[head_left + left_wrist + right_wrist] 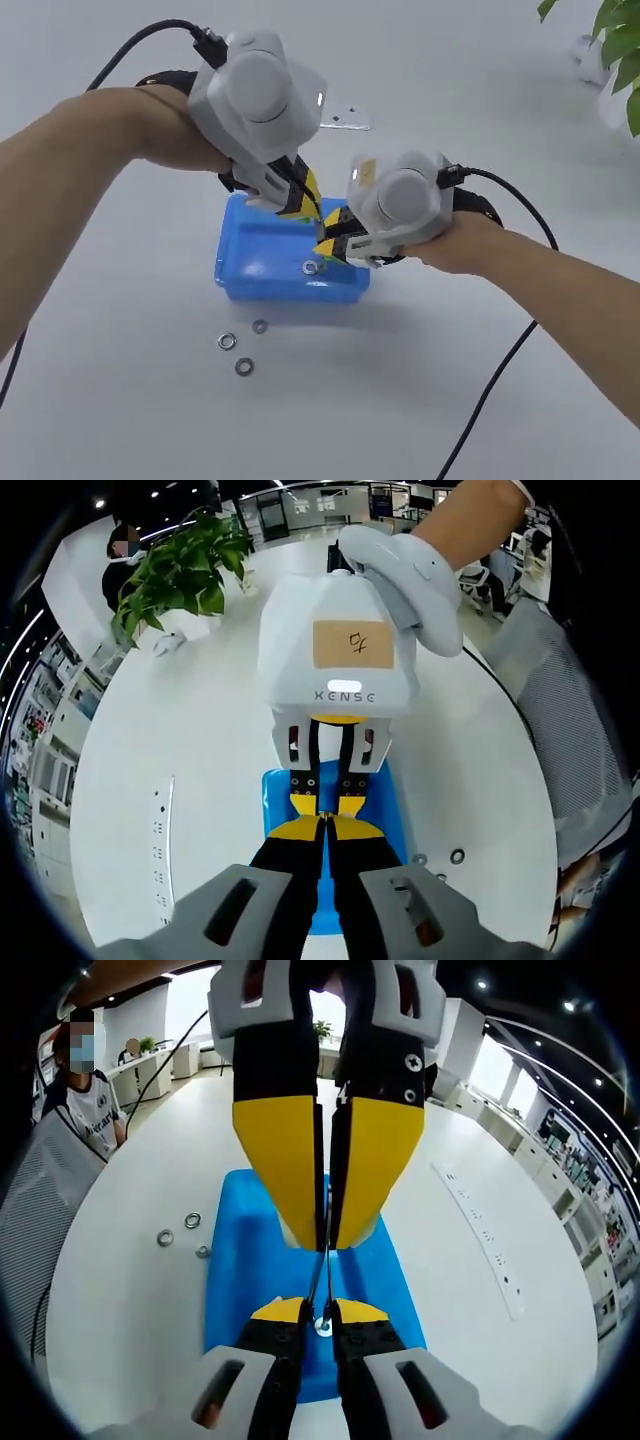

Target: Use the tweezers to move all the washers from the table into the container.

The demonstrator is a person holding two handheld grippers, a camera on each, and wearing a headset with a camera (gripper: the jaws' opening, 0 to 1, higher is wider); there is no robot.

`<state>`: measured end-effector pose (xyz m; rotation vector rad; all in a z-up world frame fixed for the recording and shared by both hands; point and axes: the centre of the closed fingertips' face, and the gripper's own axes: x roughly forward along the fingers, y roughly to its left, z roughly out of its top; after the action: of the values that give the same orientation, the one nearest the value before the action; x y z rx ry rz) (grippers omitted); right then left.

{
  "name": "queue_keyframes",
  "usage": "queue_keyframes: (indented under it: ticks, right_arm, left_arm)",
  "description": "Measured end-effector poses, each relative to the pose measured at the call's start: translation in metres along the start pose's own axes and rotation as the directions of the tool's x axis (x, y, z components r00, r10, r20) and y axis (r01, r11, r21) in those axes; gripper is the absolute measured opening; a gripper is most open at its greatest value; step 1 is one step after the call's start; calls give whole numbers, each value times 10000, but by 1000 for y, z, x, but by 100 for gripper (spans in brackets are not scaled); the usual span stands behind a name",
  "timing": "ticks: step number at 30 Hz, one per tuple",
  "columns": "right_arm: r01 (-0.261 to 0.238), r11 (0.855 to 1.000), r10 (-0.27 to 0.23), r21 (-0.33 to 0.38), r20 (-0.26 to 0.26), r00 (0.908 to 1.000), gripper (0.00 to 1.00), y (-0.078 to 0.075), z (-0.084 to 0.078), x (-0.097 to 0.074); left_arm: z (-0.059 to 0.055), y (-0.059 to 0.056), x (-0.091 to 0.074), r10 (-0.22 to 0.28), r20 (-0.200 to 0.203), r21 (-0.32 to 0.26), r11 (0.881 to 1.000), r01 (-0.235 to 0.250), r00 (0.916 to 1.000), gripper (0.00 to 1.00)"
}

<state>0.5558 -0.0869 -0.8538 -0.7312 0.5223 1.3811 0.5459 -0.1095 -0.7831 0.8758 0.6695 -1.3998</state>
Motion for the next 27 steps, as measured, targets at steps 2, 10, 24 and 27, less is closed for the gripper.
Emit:
queue_keyframes:
  ticks: [2, 10, 24, 27]
  right_arm:
    - [24, 10000, -24, -21, 10, 10000, 12, 0, 1, -1]
    - [160, 9998, -159, -91, 108, 9998, 12, -1, 12, -12]
    - [267, 9989, -255, -384, 315, 9992, 12, 10, 37, -28]
    - [272, 9986, -256, -455, 371, 9990, 12, 13, 43, -31]
  left_arm:
    - [1, 0, -2, 13, -1, 12, 10000, -13, 10000, 5]
    - [9, -1, -14, 128, 7, 88, 9999, -128, 9999, 5]
    - [20, -14, -42, 369, -10, 50, 9993, -369, 9993, 5]
    - [21, -17, -47, 407, -17, 37, 9992, -407, 9992, 5]
